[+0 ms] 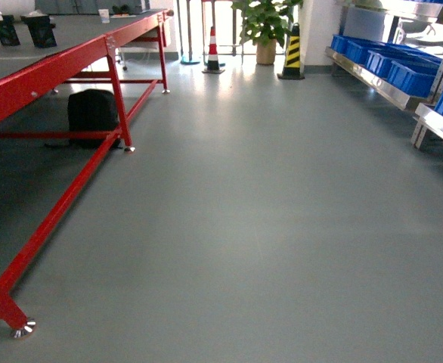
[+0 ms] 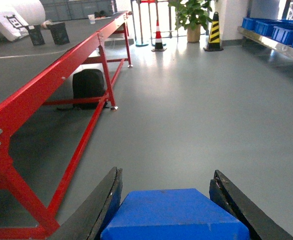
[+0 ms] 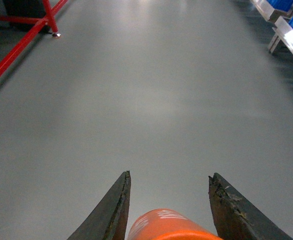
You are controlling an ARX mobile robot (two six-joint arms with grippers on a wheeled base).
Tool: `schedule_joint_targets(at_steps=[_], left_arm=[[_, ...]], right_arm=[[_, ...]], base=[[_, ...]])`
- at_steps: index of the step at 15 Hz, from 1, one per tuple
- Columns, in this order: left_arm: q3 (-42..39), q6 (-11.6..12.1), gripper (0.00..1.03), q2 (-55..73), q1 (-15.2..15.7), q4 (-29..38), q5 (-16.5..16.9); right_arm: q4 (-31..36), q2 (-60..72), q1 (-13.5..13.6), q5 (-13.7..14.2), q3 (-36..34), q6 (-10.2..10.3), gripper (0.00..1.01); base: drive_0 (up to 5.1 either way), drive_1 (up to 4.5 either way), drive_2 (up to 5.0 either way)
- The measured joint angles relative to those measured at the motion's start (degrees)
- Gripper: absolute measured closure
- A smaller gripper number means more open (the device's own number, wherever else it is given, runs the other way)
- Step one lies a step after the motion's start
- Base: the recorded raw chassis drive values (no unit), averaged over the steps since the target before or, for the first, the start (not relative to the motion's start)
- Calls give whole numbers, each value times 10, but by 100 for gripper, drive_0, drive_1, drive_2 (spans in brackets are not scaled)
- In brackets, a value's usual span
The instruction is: Sort blue parts and orange caps into right shelf containers
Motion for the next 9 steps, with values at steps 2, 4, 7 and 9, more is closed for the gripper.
schedule_joint_targets(at_steps=[2, 4, 7, 9], left_arm=[[0, 0, 58, 0, 0, 0, 0], [0, 0, 58, 1, 0, 0, 0], [0, 0, 58, 1, 0, -2, 0], [0, 0, 58, 1, 0, -1, 0]], right_arm=[[0, 0, 0, 0, 0, 0, 59], [0, 0, 0, 0, 0, 0, 59], [0, 0, 0, 0, 0, 0, 59], [-1, 0, 0, 0, 0, 0, 59]], base=[[0, 0, 0], [6, 440, -427], [6, 440, -427], [6, 440, -427]])
